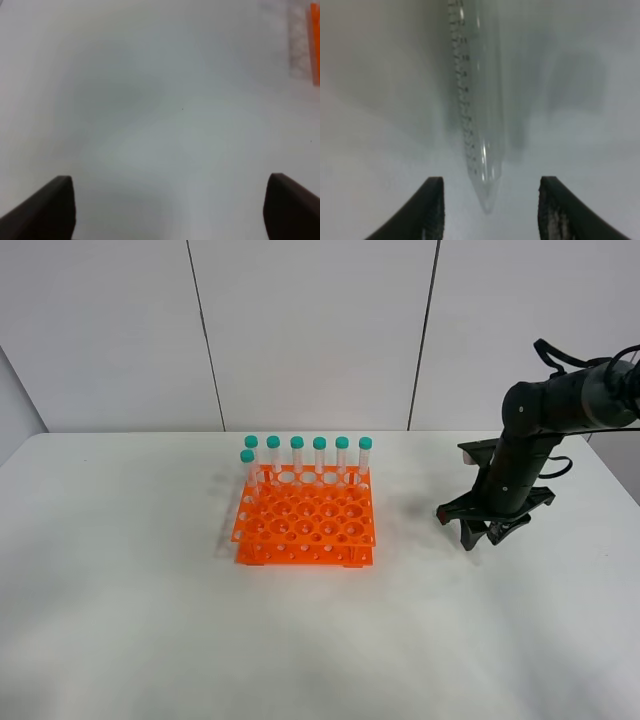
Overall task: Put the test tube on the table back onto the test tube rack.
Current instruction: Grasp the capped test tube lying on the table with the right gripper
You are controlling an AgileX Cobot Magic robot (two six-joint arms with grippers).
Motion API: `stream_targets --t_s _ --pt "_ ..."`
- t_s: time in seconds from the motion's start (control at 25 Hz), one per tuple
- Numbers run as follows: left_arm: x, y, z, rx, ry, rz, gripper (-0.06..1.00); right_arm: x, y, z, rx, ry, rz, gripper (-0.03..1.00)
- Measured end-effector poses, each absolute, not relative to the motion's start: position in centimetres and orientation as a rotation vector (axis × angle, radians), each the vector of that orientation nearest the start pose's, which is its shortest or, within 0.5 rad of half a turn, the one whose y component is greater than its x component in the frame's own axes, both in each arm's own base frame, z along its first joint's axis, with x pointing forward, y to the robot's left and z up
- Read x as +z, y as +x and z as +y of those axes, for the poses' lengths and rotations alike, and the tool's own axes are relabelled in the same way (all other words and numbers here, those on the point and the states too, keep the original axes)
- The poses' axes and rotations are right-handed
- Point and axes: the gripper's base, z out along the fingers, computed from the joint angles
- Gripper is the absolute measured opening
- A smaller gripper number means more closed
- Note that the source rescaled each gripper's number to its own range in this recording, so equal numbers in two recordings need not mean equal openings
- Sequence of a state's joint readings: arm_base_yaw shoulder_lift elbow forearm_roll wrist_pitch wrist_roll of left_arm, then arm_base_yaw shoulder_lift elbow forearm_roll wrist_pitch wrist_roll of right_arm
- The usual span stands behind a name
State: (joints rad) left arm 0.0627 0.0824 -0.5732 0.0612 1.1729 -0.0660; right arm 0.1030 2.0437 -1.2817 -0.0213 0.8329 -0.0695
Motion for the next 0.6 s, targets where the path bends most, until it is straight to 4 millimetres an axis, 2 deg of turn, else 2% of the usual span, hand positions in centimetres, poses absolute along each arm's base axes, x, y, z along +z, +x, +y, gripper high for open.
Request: stream_targets --t_s 0.6 --pt "28.9 -0.5 0.5 0.073 -0.146 2.160 0.81 10.2 38.0 3.8 -0.023 -0.289 3.078 0.57"
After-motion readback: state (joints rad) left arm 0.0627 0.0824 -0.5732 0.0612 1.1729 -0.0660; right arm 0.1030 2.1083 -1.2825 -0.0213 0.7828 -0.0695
